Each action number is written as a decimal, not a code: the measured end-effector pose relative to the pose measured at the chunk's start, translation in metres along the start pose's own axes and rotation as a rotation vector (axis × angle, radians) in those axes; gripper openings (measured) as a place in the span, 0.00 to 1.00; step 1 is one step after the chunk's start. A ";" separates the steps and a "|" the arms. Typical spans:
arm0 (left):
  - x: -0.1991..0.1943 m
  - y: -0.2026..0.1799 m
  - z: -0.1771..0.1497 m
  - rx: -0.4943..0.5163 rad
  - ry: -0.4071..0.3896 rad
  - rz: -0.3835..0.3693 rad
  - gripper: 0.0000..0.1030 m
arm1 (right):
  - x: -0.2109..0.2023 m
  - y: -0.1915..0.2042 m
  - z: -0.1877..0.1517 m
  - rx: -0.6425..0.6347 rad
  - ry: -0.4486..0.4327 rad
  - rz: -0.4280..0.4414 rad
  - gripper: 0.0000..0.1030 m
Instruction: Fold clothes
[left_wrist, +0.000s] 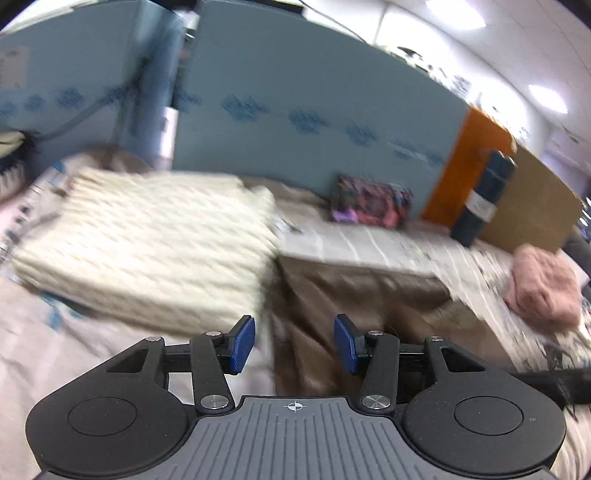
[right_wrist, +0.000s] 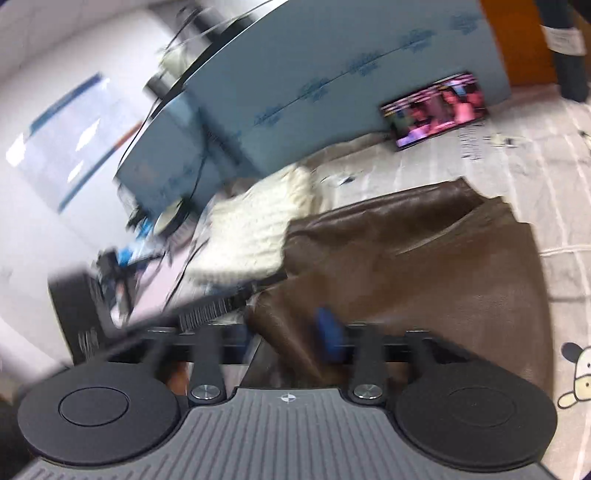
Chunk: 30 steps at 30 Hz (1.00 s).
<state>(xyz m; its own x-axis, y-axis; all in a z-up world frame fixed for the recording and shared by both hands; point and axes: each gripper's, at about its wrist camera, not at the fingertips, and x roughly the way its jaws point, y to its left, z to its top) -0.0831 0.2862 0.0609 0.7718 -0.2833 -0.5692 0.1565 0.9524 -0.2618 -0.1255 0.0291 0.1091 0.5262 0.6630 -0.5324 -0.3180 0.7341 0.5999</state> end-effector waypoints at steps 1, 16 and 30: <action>-0.004 0.002 0.006 -0.007 -0.013 0.007 0.45 | 0.001 0.000 -0.004 0.010 0.021 0.026 0.72; 0.044 -0.084 -0.022 0.514 0.120 -0.042 0.57 | -0.075 -0.034 -0.021 0.075 0.047 -0.174 0.83; 0.027 0.034 -0.005 -0.284 0.335 -0.171 0.82 | -0.059 -0.117 0.007 0.265 0.049 -0.233 0.83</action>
<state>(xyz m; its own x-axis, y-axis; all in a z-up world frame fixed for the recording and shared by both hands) -0.0601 0.3108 0.0330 0.5012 -0.4986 -0.7073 0.0528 0.8334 -0.5501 -0.1141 -0.0972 0.0742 0.5199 0.4932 -0.6974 0.0248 0.8074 0.5895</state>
